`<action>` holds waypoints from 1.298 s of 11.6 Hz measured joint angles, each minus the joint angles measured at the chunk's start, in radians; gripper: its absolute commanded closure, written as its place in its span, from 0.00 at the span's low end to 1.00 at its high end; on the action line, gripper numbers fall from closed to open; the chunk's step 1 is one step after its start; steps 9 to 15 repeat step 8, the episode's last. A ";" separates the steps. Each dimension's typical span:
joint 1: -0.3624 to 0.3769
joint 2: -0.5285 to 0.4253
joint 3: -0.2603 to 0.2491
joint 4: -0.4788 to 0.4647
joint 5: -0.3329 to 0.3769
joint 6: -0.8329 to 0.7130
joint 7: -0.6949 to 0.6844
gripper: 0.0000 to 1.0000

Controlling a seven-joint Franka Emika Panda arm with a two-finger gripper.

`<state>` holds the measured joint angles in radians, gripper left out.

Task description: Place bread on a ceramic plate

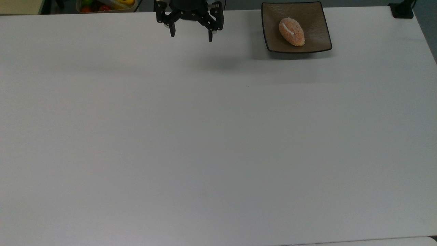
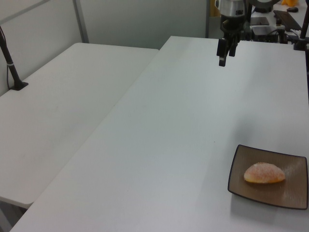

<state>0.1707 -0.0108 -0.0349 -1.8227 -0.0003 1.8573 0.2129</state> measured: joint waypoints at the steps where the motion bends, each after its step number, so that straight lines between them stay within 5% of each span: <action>1: 0.000 0.001 0.000 0.001 0.000 0.000 -0.007 0.00; 15: 0.000 0.005 0.000 0.001 0.000 0.000 -0.042 0.00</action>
